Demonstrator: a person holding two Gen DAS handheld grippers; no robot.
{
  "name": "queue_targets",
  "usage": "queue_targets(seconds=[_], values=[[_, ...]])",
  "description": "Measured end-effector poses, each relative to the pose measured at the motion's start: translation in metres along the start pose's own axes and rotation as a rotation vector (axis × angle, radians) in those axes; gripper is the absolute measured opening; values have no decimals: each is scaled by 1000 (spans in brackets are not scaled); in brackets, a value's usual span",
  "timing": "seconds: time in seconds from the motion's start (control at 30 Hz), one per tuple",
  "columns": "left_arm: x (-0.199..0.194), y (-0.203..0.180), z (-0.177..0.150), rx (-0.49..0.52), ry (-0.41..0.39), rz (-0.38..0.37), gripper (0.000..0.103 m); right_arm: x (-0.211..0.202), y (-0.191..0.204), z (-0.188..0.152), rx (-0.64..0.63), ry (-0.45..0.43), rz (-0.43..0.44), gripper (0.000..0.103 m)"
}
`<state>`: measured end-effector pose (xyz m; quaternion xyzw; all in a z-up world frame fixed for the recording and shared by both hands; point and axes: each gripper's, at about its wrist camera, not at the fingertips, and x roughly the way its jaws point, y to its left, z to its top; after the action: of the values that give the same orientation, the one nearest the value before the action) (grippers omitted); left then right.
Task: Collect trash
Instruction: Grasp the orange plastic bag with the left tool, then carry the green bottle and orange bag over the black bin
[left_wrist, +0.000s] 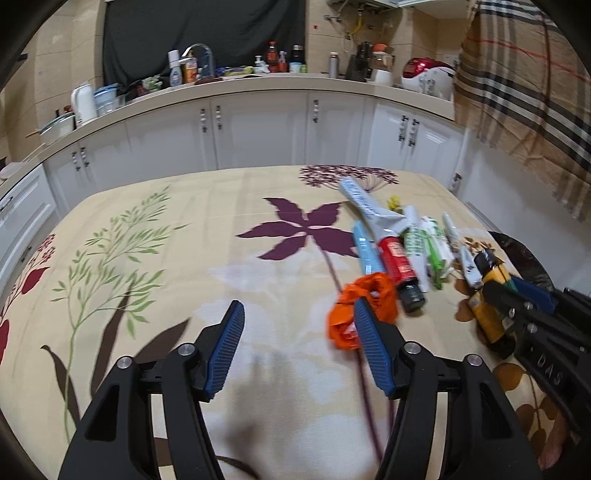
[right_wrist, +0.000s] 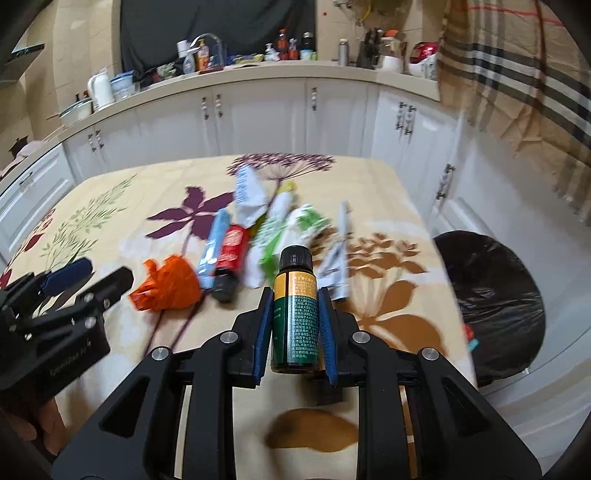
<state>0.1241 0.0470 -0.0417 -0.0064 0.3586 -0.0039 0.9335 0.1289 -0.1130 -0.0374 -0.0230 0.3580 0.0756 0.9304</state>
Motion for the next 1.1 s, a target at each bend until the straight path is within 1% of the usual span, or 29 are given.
queue_targets(seconds=[0.1,0.2,0.4,0.47,0.5,0.53,0.57,0.6,0.63,0.87,1.0,1.1], values=[[4,-11,2,20,5,-16,63,0,-15,1,24,-5,-20,23],[11,-17,3,29,19,-32,66,1,-30,0,51,-7,-34,23],[31,-25,5,31,90,-57,67,4,-50,-1,87,-5,-38,23],[34,-26,6,28,103,-63,64,5,-52,-1,92,-4,-34,23],[35,-27,6,30,106,-64,60,6,-54,-1,94,-3,-31,23],[36,-28,6,34,113,-64,52,7,-54,-2,95,-2,-28,23],[38,-29,6,42,125,-67,48,8,-55,-2,97,-1,-25,23],[39,-30,5,46,132,-69,45,8,-55,-2,98,0,-24,23],[39,-30,5,49,134,-70,45,9,-56,-3,99,0,-22,23],[37,-29,4,47,125,-74,43,10,-58,-4,103,1,-19,23],[27,-30,6,51,76,-59,42,8,-58,-4,101,-8,-19,23],[17,-32,11,46,41,-65,42,5,-60,-3,102,-22,-21,23]])
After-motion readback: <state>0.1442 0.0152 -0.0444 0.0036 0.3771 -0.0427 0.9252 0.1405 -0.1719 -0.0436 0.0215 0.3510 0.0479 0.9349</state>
